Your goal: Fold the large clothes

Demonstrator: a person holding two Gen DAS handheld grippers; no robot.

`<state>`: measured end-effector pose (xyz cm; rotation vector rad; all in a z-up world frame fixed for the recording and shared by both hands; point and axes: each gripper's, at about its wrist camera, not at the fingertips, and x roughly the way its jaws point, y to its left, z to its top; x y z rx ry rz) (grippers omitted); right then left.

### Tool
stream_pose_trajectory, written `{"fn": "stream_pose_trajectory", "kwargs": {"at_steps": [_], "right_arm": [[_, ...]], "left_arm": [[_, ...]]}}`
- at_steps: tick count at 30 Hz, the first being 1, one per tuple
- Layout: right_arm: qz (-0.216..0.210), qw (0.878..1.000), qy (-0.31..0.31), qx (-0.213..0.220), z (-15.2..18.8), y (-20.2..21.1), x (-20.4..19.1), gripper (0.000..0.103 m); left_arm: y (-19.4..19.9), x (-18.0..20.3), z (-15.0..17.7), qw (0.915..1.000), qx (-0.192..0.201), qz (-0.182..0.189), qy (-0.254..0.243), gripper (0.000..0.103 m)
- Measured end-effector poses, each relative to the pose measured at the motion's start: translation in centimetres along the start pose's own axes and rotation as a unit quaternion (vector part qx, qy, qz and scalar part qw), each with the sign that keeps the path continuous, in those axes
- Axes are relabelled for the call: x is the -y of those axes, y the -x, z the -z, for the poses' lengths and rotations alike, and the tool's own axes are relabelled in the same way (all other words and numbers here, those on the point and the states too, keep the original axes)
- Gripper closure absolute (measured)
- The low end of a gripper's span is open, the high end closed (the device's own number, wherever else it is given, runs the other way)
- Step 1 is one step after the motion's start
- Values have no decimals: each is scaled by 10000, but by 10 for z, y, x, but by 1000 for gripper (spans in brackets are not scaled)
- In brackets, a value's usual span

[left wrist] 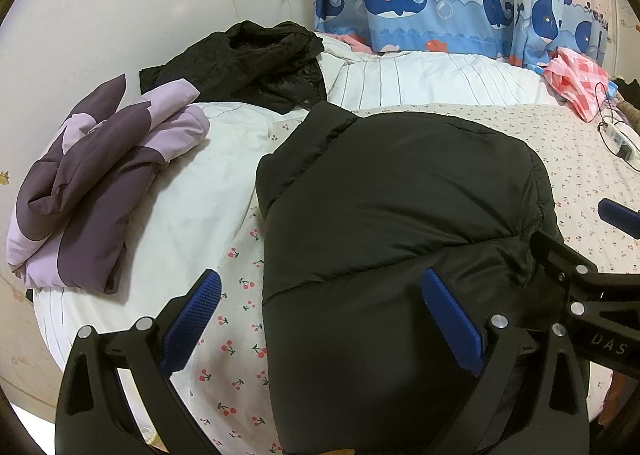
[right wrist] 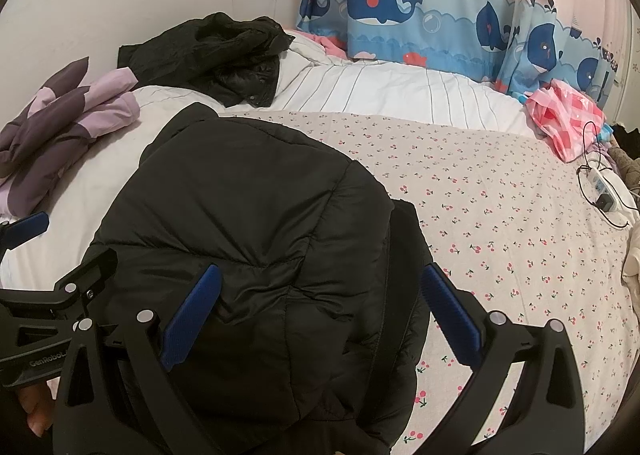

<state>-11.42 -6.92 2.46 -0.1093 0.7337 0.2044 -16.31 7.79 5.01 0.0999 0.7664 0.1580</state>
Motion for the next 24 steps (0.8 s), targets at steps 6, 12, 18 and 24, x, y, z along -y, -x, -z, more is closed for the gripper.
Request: {"fn": "stream_pose_trajectory", "kwargs": {"at_steps": [6,12,18,24], "right_arm": [[33,10000,31,26,-1,1,0,6],[37,10000,24,30,-1,1,-1,6],[28,10000,27,24,-1,1,0,6],[36,10000,21,29,-1,1,-1,6]], "left_arm": [[-1,-2,-2,10000,4,-39,23,7],[-4,-2,-2,10000,-12,-82,12,7],[-5,-3,-2,9999,-13,-107,11,7],[-6,-6,-2,9999,-64,-53,96,7]]}}
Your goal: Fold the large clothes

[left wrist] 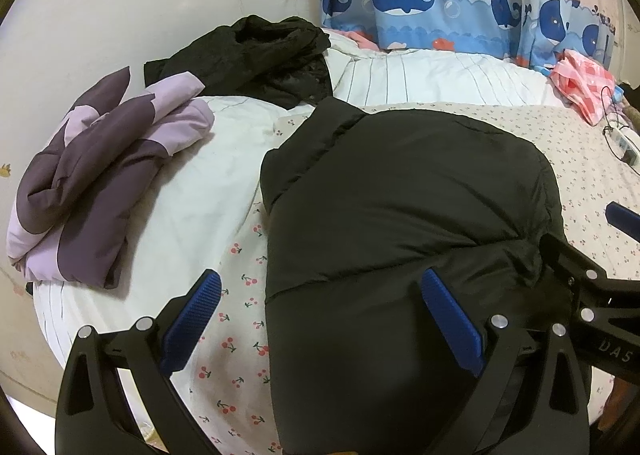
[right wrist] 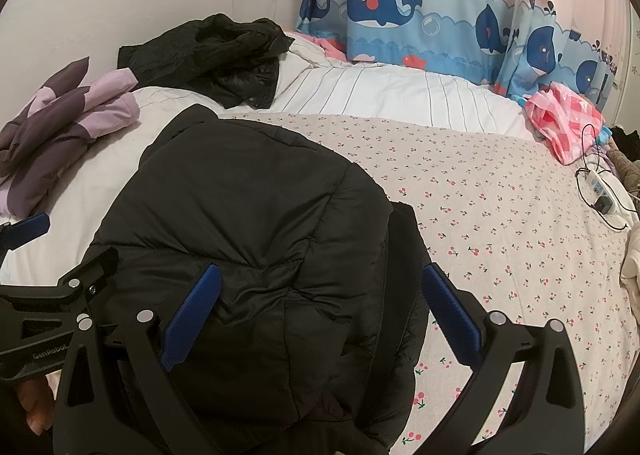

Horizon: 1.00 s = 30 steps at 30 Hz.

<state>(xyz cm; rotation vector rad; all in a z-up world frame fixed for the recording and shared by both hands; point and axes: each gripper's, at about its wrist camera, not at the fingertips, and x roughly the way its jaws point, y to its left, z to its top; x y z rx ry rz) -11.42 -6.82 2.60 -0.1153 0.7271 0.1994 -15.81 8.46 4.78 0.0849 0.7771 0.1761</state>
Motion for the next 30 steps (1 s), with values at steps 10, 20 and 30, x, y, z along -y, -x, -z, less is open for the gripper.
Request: {"fn": "stream_pose_trajectory", "kwargs": {"at_steps": [10,20,30], "right_arm": [[-26,10000,10,-37,-2,1,-2,6],[-24,10000,5,-39,-2,0,-3,6],[-26,10000,4,-33,-2,1,-2,6]], "left_arm": [[-2,-2,0,9998,-94,139,127,7],[-11,-8,1,9979,-345,395,390,7],[-7,-26,1,9970,-15,229,741,7]]}}
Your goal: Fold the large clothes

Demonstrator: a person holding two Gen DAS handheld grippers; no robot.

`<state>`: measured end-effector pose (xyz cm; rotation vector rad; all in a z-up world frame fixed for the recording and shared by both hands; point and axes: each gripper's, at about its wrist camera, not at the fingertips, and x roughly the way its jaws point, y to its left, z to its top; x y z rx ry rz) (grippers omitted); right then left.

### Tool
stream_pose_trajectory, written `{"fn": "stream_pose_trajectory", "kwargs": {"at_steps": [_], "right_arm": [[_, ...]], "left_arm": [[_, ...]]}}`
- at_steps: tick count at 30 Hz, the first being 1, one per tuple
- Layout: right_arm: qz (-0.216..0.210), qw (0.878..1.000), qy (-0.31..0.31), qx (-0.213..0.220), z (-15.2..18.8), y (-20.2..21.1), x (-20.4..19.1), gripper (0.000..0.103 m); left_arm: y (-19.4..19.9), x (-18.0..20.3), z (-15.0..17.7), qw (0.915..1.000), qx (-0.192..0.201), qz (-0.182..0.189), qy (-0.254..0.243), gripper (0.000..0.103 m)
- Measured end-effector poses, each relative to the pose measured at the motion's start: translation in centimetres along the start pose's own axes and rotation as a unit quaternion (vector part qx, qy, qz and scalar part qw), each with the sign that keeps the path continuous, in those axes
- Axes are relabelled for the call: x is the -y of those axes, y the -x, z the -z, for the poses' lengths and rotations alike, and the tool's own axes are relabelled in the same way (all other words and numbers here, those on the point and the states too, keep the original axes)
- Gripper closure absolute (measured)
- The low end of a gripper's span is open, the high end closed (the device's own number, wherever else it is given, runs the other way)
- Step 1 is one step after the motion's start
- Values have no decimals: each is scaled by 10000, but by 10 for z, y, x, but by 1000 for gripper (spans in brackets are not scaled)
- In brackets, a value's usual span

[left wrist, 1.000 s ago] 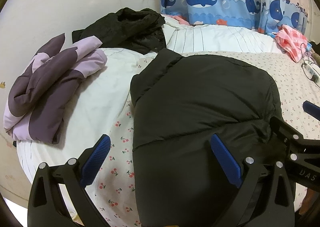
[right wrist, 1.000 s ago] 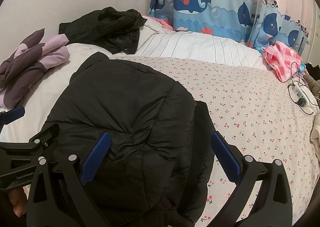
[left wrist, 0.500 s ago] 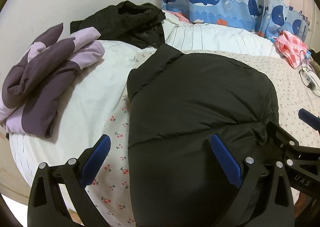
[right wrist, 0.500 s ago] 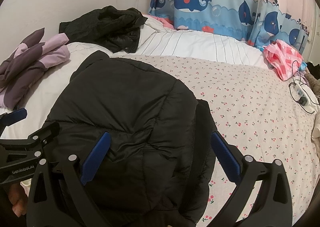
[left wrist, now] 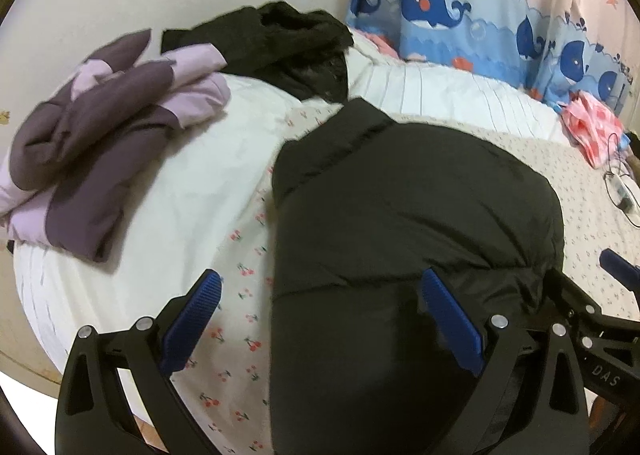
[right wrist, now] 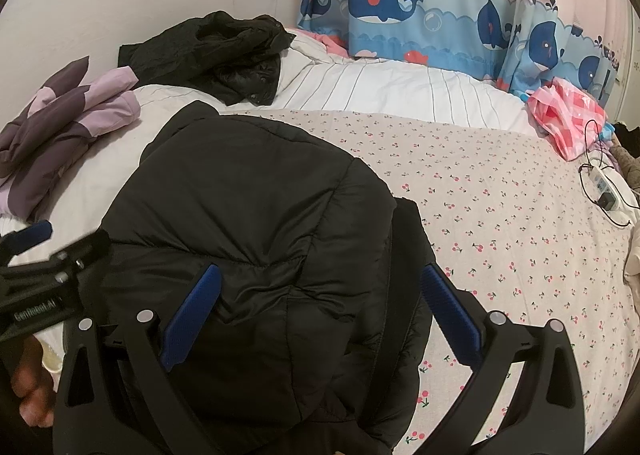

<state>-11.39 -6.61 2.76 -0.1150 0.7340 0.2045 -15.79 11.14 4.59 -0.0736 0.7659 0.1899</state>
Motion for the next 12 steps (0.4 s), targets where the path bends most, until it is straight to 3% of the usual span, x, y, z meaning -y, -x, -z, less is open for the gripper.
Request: {"fn": "stream_pose_trajectory", "kwargs": {"at_steps": [6,12], "right_arm": [[9,10000,14,24,0,-1,-3,6],[12,10000,13,31,1,-1,-5,6]], "left_arm": [[-2,4,-1,9996,-174,209,-15,7],[1,6,-1,9999,-106,66,-40,7]]}}
